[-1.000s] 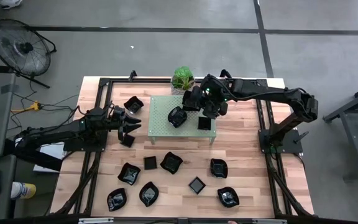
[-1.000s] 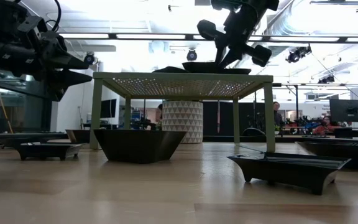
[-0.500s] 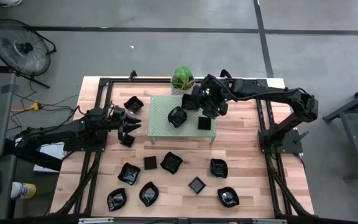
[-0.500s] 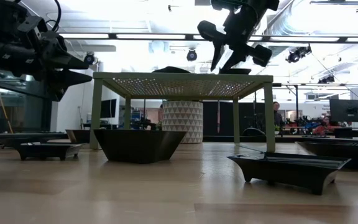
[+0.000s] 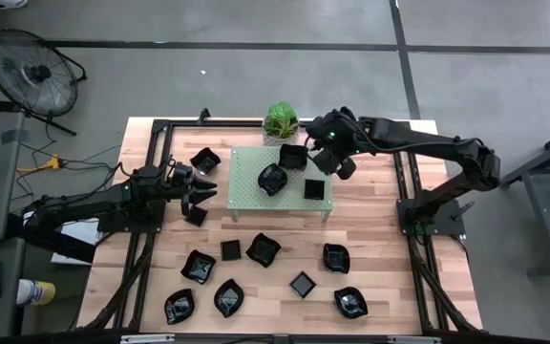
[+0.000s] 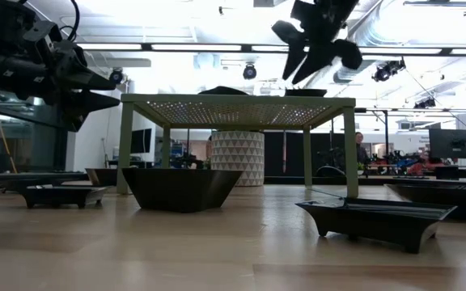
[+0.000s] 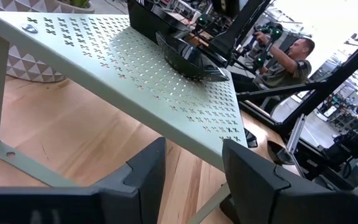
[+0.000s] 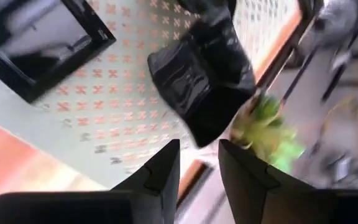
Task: Pick & Place Mini shaped plates
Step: Stack the black leaf plate on the other black leaf plate on the shelf
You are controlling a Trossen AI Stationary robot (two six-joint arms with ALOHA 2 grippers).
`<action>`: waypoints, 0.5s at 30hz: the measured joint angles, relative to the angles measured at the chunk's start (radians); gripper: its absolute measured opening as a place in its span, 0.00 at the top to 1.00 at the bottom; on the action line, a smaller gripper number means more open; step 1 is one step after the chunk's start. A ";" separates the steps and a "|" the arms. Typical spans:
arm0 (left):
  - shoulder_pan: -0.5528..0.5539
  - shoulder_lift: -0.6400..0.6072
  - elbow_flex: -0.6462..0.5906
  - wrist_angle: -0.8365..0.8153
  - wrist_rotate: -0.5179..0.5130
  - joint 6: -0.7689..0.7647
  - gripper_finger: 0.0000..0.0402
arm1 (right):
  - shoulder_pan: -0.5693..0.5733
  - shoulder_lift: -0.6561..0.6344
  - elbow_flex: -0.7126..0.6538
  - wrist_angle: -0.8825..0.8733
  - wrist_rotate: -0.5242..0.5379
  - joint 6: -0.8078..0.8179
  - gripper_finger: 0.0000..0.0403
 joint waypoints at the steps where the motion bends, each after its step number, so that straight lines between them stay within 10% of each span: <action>1: 0.000 0.000 0.000 0.000 0.000 0.000 0.61 | 0.001 -0.007 0.000 -0.016 0.002 0.054 0.74; 15: 0.000 0.000 0.000 0.000 0.001 0.000 0.61 | 0.002 -0.131 0.000 -0.330 -0.139 0.520 0.74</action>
